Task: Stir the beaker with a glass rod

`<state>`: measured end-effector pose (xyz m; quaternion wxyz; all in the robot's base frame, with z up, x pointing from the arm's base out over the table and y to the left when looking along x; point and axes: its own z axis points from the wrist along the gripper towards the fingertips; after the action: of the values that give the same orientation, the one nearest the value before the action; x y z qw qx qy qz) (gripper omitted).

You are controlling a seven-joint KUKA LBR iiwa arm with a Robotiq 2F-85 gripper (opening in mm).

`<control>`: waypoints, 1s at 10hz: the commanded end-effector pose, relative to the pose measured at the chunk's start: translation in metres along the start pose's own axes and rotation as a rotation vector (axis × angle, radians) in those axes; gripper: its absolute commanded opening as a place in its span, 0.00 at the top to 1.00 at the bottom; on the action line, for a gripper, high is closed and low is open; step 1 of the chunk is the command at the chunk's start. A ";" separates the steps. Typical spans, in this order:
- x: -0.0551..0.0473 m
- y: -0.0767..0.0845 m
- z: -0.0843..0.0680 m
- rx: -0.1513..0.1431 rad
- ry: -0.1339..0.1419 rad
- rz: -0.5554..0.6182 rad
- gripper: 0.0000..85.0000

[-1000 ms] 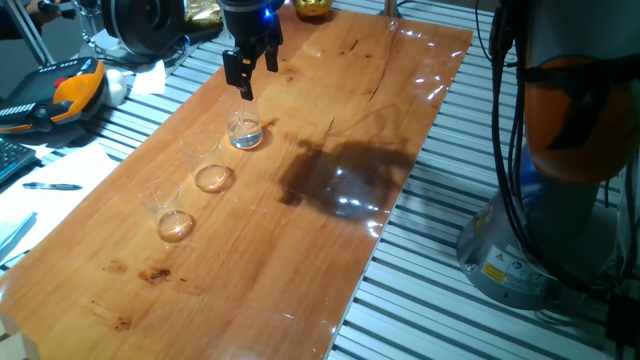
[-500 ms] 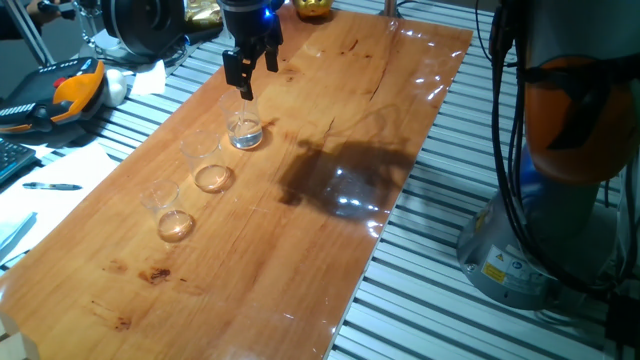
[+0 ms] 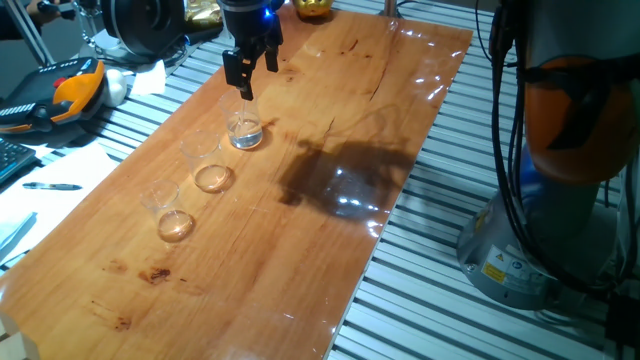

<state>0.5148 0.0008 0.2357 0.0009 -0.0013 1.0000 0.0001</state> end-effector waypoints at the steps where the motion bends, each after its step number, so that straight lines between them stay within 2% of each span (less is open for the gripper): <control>1: 0.000 0.000 0.000 -0.024 -0.001 -0.059 1.00; 4: 0.000 0.002 -0.006 -0.022 0.005 -0.058 1.00; 10: 0.003 0.013 0.000 -0.024 -0.004 -0.043 1.00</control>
<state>0.5118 0.0139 0.2354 0.0033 -0.0222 0.9997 0.0127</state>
